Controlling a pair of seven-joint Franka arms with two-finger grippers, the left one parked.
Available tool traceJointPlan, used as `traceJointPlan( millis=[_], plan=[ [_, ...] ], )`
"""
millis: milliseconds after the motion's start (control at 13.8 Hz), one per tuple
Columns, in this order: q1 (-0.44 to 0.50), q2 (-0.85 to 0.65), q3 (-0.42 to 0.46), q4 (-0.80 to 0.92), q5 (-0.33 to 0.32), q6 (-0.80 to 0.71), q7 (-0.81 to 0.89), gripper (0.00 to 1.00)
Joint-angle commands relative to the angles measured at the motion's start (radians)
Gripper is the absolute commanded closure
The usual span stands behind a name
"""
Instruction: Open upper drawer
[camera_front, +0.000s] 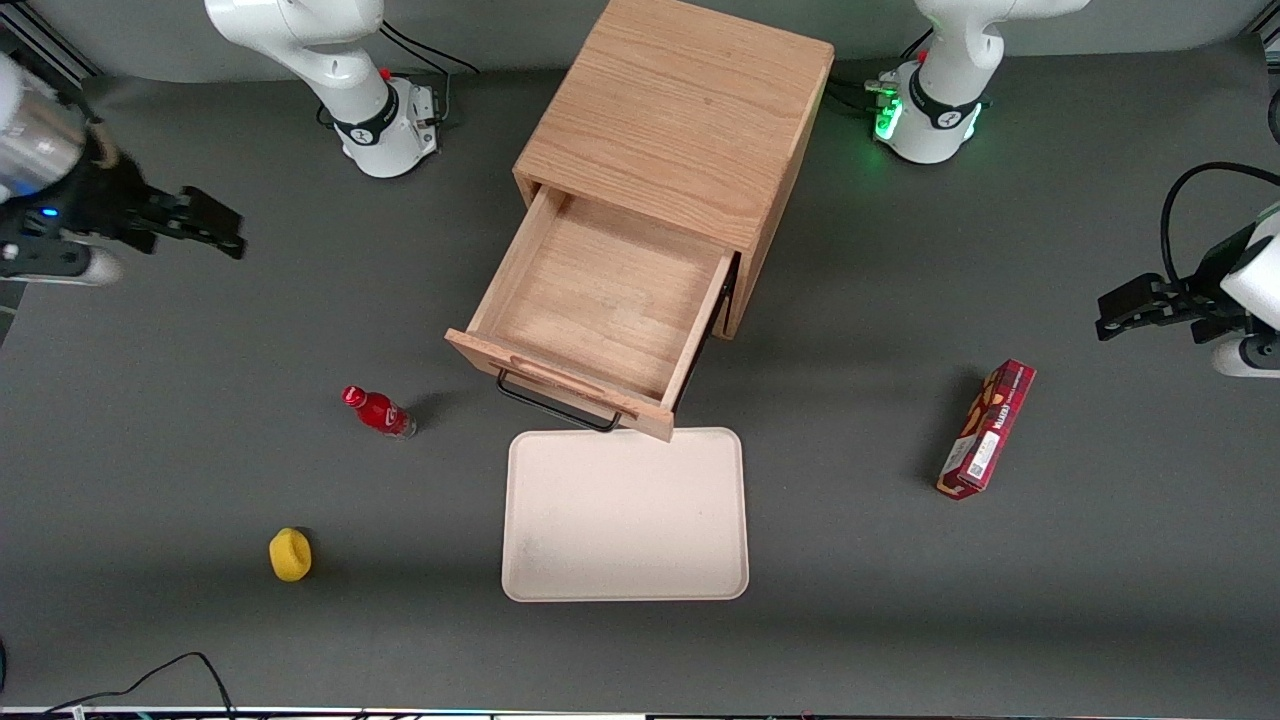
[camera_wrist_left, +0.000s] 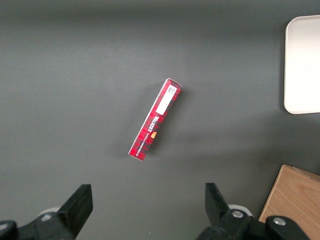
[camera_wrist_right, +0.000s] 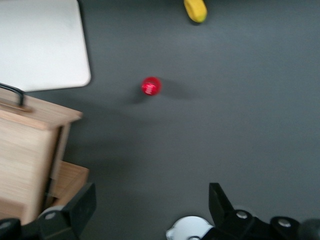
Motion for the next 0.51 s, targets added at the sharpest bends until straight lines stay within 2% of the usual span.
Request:
traceJointPlan(
  millis=[0, 436],
  plan=[
    [0.0, -0.144, -0.053, -0.176, 0.026, 0.062, -0.09, 0.0],
    [-0.004, -0.078, -0.06, -0.092, 0.016, 0.05, -0.086, 0.0]
  ],
)
